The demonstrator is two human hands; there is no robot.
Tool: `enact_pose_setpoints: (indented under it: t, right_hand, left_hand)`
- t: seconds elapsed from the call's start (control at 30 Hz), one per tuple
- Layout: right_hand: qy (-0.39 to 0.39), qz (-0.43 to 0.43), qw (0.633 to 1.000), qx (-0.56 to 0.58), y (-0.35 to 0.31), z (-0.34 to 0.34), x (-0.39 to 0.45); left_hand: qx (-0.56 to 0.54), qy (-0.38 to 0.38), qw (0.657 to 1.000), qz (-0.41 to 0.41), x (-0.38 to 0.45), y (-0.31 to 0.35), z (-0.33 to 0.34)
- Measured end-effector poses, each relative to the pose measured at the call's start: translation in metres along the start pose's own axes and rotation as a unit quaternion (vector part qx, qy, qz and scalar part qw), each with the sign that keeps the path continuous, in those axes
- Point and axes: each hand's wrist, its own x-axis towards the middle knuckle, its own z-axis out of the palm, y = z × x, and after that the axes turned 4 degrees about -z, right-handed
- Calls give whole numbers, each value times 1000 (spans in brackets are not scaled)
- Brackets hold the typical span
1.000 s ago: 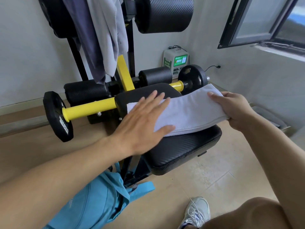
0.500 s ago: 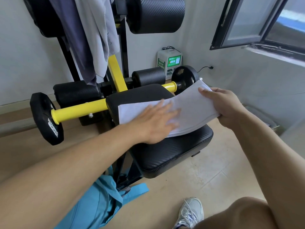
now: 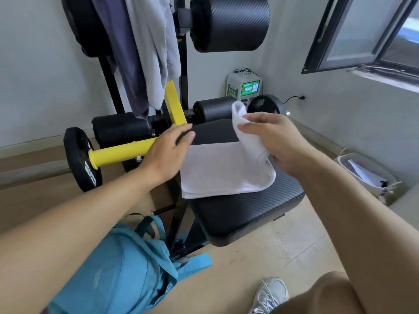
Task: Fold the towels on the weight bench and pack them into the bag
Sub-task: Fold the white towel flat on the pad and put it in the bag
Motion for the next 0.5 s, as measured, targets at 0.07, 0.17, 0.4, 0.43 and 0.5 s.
enact_pose_setpoints:
  t: [0.07, 0.17, 0.4, 0.43, 0.5]
  right_hand:
    - [-14, -23, 996, -89, -2, 23, 0]
    - [-47, -59, 980, -182, 2, 51, 1]
    - [-110, -92, 931, -336, 7, 88, -2]
    - [-118, -90, 928, -342, 8, 90, -2]
    - [-127, -94, 924, -347, 11, 95, -5]
  left_hand:
    - [-39, 27, 999, 12, -7, -22, -5]
    - [16, 16, 999, 48, -18, -45, -4]
    - [25, -29, 998, 47, -24, -58, -5]
    - [16, -34, 998, 45, -23, -61, -5]
    - [6, -40, 998, 45, -21, -65, -5]
